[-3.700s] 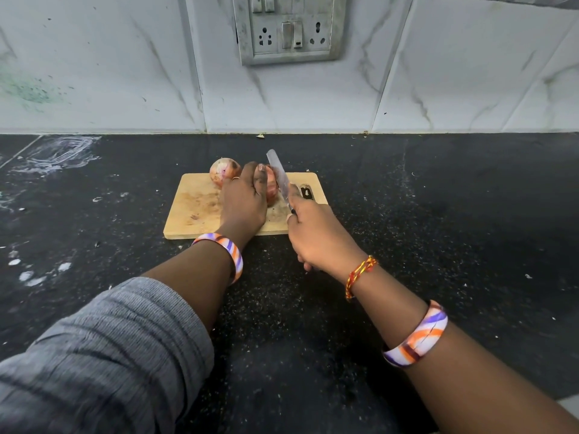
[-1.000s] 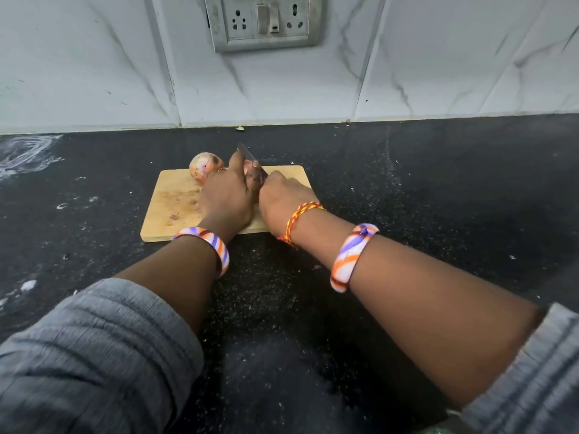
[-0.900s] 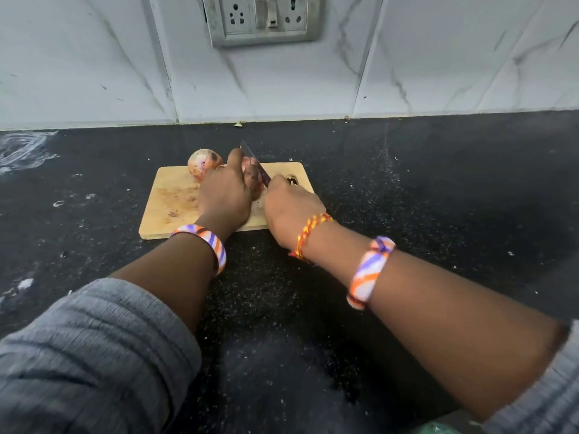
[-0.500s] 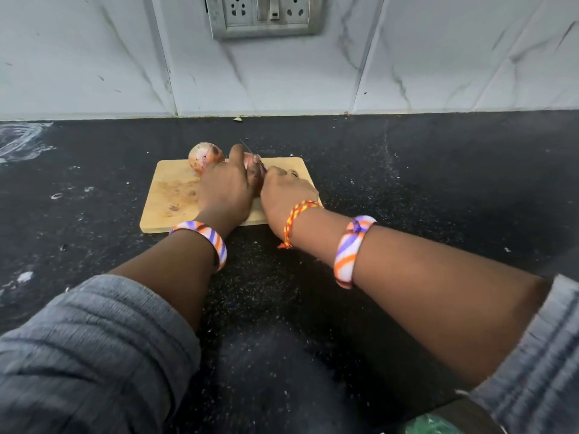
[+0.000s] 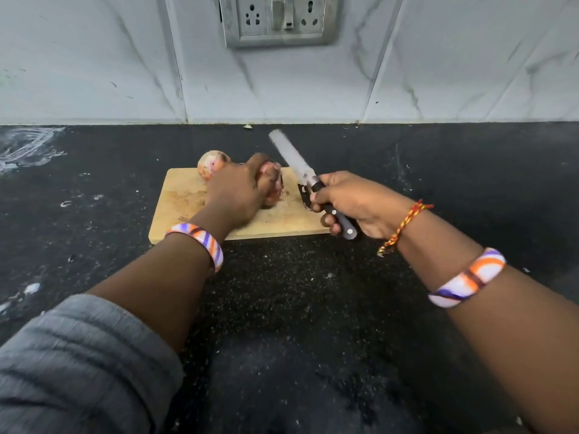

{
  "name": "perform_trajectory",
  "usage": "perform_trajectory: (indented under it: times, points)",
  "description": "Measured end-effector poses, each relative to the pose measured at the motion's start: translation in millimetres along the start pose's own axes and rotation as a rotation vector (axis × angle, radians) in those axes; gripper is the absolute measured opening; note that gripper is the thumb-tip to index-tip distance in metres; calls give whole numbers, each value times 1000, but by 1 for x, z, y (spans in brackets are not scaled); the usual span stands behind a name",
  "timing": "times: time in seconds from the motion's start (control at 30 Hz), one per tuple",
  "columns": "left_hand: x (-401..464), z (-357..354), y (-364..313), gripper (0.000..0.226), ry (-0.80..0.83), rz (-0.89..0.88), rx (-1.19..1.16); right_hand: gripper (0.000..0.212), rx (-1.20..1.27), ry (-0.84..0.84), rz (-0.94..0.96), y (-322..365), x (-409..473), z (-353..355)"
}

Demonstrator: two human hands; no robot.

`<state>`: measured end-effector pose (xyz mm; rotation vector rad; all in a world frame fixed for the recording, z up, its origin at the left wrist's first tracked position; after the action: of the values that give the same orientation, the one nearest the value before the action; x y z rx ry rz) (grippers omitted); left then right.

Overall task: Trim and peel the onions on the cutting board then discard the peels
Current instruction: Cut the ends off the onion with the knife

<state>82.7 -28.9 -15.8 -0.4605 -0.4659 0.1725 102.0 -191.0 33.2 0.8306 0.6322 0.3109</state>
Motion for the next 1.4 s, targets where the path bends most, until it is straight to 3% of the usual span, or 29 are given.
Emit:
perform_trajectory:
  times: [0.2,0.4,0.67,0.87,1.1,1.27,1.4]
  points:
    - [-4,-4,0,45,-55,20,-44,53,-29,37,70,-10,-14,-17]
    - [4,-6,-7,45,-41,21,-24,58,-174,-103,150,-15,-17,-19]
    - [1,-9,-15,43,-58,51,-18,62,-407,-109,172,-6,-28,-16]
    - [-1,-11,-10,43,-77,67,-50,62,-271,-117,164,-8,-31,-21]
    - [5,-11,-16,42,-41,26,20,57,-653,-120,220,-4,-33,-15]
    - [3,-8,-13,40,-42,50,6,56,-58,-46,150,-6,-33,-4]
    - [5,-9,-13,44,-35,71,21,63,12,14,109,-10,-33,-7]
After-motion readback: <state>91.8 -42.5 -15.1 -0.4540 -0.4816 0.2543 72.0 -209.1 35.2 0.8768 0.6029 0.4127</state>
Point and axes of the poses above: each hand's wrist, its own x-axis towards the middle knuckle, its own z-axis out of the back of the hand, y = z × x, the point moved 2 cm from there along x, towards the middle knuckle, and after that the axes turned 6 degrees about -x, right-handed, at the moved point
